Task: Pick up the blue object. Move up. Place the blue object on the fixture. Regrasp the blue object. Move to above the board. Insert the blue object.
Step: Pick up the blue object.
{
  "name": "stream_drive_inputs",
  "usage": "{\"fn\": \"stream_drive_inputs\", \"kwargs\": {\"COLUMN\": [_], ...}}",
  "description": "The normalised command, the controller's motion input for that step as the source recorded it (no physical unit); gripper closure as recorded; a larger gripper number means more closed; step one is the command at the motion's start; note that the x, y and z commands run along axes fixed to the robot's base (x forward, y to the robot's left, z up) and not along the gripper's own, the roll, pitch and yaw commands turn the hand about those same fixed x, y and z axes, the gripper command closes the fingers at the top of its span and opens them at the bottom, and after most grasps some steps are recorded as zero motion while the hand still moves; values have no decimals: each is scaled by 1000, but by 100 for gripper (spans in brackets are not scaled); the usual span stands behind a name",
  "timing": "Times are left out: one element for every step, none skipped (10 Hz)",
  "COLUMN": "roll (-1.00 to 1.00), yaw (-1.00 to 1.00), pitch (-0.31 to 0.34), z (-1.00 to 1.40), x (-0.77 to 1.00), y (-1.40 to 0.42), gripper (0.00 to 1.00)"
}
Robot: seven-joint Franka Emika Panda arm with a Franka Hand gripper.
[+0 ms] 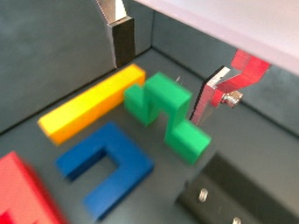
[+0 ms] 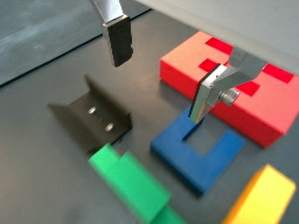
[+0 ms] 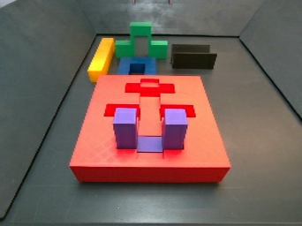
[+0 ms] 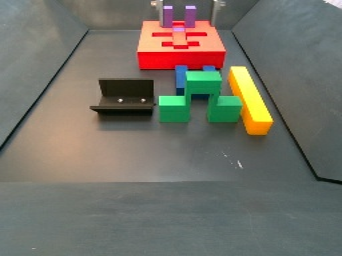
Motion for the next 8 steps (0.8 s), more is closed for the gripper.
{"fn": "stream_drive_inputs", "kwargs": {"roll": [251, 310, 320, 404, 390, 16, 154, 57], "yaw": [0, 0, 86, 37, 54, 0, 0, 0], "pitch": [-83, -69, -49, -47, -56, 0, 0, -91], "z": [-269, -234, -229, -177, -186, 0, -146, -651], "x": [11, 0, -97, -174, -189, 0, 0, 0], "y": [-951, -886, -806, -791, -766, 0, -37, 0], "gripper": [0, 0, 0, 0, 0, 0, 0, 0]}}
